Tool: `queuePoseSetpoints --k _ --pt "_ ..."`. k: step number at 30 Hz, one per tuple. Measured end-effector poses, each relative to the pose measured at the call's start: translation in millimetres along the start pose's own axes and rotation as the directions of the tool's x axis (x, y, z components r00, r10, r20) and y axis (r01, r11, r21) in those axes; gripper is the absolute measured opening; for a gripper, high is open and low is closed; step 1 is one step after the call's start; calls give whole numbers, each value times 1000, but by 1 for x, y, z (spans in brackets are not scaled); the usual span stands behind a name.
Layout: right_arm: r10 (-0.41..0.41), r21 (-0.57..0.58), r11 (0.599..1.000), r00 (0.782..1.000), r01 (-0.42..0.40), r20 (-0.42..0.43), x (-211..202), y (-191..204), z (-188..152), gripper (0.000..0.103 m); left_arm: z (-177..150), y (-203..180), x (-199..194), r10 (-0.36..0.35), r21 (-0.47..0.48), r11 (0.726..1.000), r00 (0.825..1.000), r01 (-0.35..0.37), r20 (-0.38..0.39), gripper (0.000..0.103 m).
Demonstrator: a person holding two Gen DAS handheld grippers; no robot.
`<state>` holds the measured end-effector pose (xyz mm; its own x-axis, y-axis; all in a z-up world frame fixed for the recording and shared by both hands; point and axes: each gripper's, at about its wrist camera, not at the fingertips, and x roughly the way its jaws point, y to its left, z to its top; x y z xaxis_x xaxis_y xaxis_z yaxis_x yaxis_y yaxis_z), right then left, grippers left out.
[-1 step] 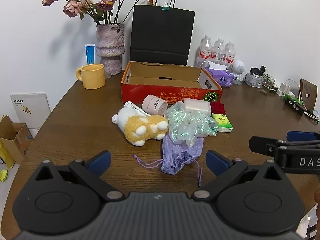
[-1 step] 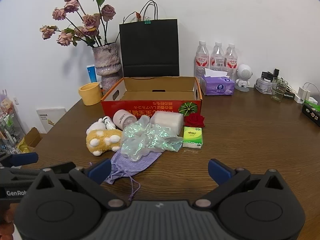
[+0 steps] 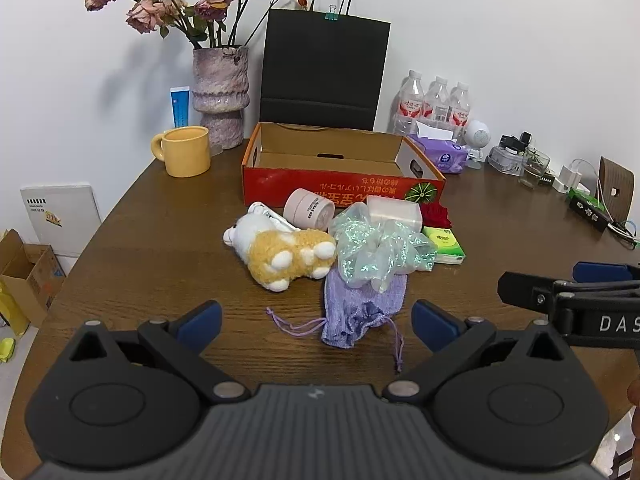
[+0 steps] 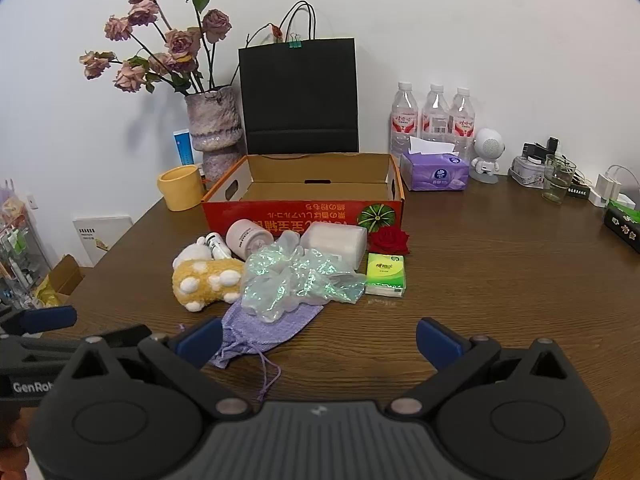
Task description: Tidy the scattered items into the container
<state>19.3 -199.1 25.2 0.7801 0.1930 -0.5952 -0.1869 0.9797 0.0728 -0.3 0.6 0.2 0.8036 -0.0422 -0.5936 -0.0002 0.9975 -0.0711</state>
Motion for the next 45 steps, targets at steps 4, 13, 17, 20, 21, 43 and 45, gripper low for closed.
queuePoseSetpoints --k 4,13,17,20,21,43,45 --pt "2 9 1000 1000 -2 -6 1 -1 0 103 0 1 -1 -6 -7 1000 1000 6 -5 103" --pt "-4 6 1000 1000 4 -3 -2 1 0 103 0 1 0 -12 -11 1000 1000 11 -11 103" --pt "-7 2 1000 1000 7 1 -2 1 -1 103 0 2 0 -14 -11 1000 1000 13 -11 103" --pt "-6 5 1000 1000 6 -1 -2 0 -2 103 -1 1 1 -13 -9 1000 1000 13 -10 103" --pt "-5 5 1000 1000 5 -1 -2 0 -2 103 -1 1 1 -12 -9 1000 1000 12 -9 103" --pt "-3 8 1000 1000 3 5 -3 0 -4 103 -4 1 3 -31 -16 999 1000 31 -4 103" --pt "-3 8 1000 1000 3 8 -4 0 -4 103 -4 1 3 -36 -18 999 999 36 -3 103"
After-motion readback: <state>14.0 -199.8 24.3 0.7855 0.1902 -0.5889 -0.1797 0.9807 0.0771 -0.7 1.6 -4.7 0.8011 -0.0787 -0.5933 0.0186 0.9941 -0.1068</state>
